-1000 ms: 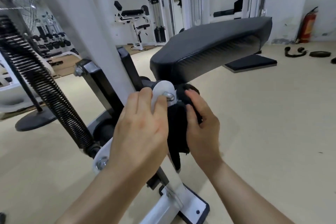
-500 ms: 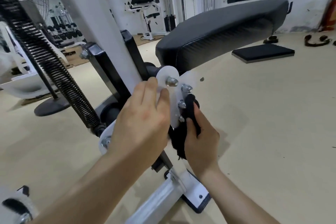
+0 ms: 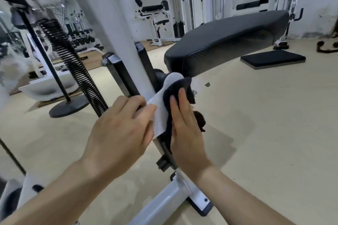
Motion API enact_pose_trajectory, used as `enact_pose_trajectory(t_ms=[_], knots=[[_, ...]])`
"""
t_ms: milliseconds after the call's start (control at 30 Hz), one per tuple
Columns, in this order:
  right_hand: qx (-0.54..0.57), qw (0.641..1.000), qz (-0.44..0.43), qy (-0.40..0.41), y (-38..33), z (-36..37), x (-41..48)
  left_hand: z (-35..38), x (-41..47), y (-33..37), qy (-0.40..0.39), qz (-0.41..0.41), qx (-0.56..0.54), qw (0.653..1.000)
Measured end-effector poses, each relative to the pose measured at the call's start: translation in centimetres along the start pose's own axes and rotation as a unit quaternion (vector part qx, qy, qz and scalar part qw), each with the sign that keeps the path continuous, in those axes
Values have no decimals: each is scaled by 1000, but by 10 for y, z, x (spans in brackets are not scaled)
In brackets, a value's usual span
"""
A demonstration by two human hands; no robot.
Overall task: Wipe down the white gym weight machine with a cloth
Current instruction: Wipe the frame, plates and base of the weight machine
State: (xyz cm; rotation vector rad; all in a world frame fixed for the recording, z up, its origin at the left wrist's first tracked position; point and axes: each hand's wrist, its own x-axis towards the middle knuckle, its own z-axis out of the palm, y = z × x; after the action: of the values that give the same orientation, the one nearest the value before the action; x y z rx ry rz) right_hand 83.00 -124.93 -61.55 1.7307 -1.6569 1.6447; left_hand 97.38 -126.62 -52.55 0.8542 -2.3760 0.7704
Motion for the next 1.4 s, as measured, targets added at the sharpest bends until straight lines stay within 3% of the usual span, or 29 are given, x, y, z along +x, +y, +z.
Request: enact_pose_trajectory(t_ms=[100,167,267,400,500,567,667,701,767,867,968,1034,1101,1168,1234,1301,1401], knots=[[-1,1000,-1,-24,-8,16,-46,-7,-18,-15,-21,-98,-89,991],[38,997,-70,-7,-15,15,-47,-9,-25,-24,-55,-161,-175,970],[41,986,-161,29,-24,2,0,-14,-27,-30,-81,-169,-282,941],[36,998,-22,35,-25,-12,32,-24,-26,-38,-66,-216,-313,923],[40,994,-94,-40,-58,1,-1,-28,-31,-39,-45,-275,-314,908],[42,980,-172,-88,-72,1,-4,-28,-34,-41,-33,-351,-373,858],[12,943,-282,-176,-78,-4,13,-29,-37,-44,-15,-459,-497,736],[-6,919,-322,-229,-80,-5,15,-29,-40,-44,-28,-467,-505,725],[-7,874,-378,-304,-76,-6,13,-26,-47,-40,-67,-463,-482,741],[-5,853,-439,-283,-48,-16,12,-18,-57,-29,-96,-443,-442,774],[-32,899,-400,-178,-18,-30,12,-12,-59,-21,-38,-383,-379,841],[-13,931,-334,-147,-13,-34,18,-10,-60,-18,18,-367,-350,862],[-36,938,-336,-76,-20,-31,27,-9,-60,-15,51,-366,-318,873],[-16,949,-312,-45,-25,-20,23,-10,-58,-14,73,-366,-297,879],[-4,957,-283,-70,-27,-11,9,-10,-58,-15,72,-373,-287,879],[-7,956,-280,-85,-24,-14,0,-10,-62,-18,21,-399,-293,869],[41,957,-266,-104,-21,-27,11,-18,-65,-19,-83,-430,-354,826]])
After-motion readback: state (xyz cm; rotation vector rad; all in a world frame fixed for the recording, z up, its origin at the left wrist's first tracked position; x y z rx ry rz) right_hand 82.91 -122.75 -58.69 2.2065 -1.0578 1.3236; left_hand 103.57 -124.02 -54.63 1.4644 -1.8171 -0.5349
